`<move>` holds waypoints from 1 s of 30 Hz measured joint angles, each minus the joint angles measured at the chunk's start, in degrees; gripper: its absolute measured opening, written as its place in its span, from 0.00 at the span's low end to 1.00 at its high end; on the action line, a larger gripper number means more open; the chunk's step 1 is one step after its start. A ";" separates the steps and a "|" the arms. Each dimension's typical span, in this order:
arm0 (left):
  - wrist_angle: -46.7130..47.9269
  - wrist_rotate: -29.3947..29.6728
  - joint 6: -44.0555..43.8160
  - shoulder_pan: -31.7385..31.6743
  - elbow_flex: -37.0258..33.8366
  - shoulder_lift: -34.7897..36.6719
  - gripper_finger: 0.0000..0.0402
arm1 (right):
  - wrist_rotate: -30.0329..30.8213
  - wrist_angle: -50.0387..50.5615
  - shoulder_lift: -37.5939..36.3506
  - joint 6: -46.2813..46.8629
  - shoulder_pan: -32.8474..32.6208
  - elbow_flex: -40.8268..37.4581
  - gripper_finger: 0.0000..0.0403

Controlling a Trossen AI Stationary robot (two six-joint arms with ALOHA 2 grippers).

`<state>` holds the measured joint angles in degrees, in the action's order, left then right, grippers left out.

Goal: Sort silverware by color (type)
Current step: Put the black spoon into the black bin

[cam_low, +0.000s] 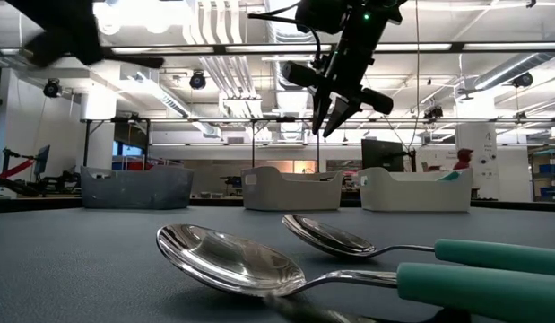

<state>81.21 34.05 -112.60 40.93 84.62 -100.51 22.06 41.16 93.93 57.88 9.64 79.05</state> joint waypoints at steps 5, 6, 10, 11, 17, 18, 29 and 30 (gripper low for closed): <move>-6.84 1.43 10.21 -7.43 -10.56 10.69 0.00 | 0.00 0.01 0.00 0.01 0.01 0.00 0.20; -8.10 1.71 11.97 -9.08 -12.88 13.03 0.00 | 0.00 0.00 0.00 0.01 0.01 0.00 0.20; -15.85 3.11 20.10 -15.74 -22.61 22.87 0.00 | 0.00 -0.02 0.00 0.00 0.00 0.00 0.20; -17.81 3.14 22.25 -17.61 -25.16 25.34 0.00 | 0.00 -0.01 0.00 0.00 0.00 0.00 0.20; -29.82 4.35 32.89 -30.81 -39.38 39.55 0.00 | 0.00 0.01 0.00 0.00 0.01 0.00 0.20; -32.23 4.41 34.32 -33.40 -41.57 41.72 0.00 | 0.00 -0.01 0.00 0.01 0.01 0.00 0.20; -58.56 3.21 46.48 -61.20 -58.03 55.97 0.02 | 0.00 0.00 0.00 0.01 0.01 0.00 0.20; -59.62 2.56 46.97 -63.01 -58.82 56.10 0.04 | 0.00 -0.01 0.00 -0.01 -0.01 0.00 0.20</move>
<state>21.59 36.60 -65.63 -22.08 25.79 -44.41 22.06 41.15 93.93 57.87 9.63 79.05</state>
